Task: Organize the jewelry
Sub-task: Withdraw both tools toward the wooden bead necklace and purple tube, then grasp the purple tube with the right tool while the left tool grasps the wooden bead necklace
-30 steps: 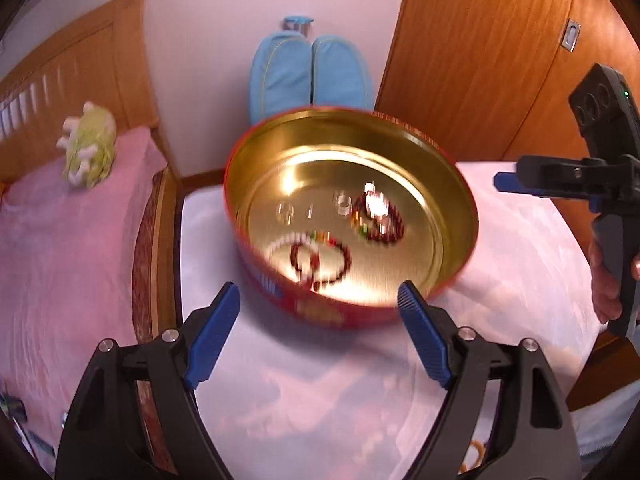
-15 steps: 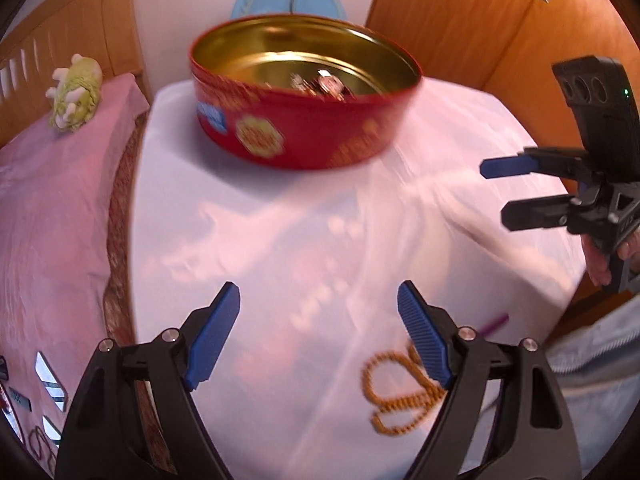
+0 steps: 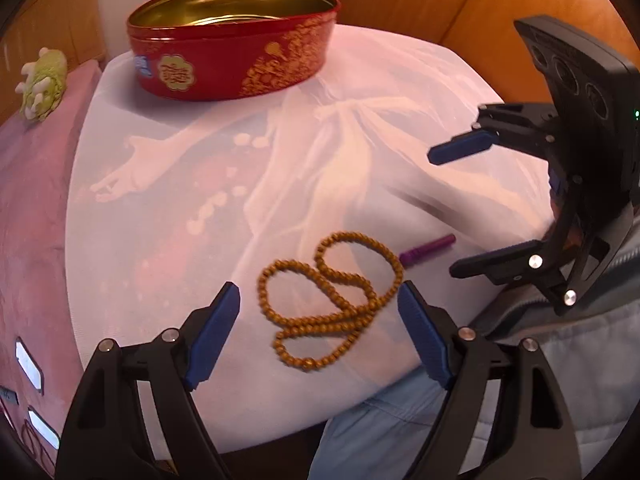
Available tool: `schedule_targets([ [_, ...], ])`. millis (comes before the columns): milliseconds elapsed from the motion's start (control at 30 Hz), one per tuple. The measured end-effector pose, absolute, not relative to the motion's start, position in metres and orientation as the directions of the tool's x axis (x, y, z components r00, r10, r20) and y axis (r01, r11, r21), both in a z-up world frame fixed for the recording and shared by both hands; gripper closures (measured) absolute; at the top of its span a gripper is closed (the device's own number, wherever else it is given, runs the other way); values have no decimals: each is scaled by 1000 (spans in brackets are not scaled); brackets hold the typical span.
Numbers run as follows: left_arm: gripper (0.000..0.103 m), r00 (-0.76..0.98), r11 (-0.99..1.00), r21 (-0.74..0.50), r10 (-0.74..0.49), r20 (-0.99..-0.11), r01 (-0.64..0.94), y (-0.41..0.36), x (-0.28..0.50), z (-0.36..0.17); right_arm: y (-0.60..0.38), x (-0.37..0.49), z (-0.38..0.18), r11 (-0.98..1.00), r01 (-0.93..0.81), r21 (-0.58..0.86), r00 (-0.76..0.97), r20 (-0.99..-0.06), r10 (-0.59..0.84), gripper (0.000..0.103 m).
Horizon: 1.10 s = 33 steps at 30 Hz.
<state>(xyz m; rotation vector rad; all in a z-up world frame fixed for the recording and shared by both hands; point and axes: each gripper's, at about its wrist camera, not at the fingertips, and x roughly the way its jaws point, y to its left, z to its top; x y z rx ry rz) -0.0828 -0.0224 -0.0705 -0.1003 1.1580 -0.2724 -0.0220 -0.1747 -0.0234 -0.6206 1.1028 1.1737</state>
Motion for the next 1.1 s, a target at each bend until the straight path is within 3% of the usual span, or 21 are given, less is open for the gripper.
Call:
schedule_targets([
  [200,24,330,956,-220,-275,-903,193,-36,-90,-85,-179,-34,-42,299,-950,86,35,-926,376,11],
  [567,24,375,969,-62,-151,-915,241,-46,-93,-97,-185,-33,-57,312,-949,37,83,-928,362,13],
  [633,23,398,963,2,-109,-911,269,-52,-94,-101,-183,-36,-60,301,-954,11,101,-929,355,40],
  [700,23,425,958,24,-105,-899,287,-53,-97,-101,-183,-39,-61,288,-958,19,91,-927,364,55],
  [733,24,426,958,18,-110,-898,285,-52,-97,-102,-184,-40,-60,286,-958,22,89,-924,371,71],
  [767,29,425,958,3,-124,-897,286,-51,-98,-102,-183,-42,-59,276,-961,26,84,-921,379,82],
  [800,52,437,956,-9,-142,-888,293,-50,-100,-99,-183,-43,-58,270,-962,31,77,-922,380,92],
  [833,88,448,957,-12,-147,-882,290,-48,-101,-96,-181,-43,-58,270,-962,41,66,-924,376,92],
  [933,93,434,967,-100,-195,-880,233,-34,-94,-91,-180,-34,-58,290,-953,88,28,-927,374,92],
  [1100,93,485,973,-167,-224,-845,159,-24,-85,-62,-188,-12,-31,378,-917,128,62,-889,453,92],
])
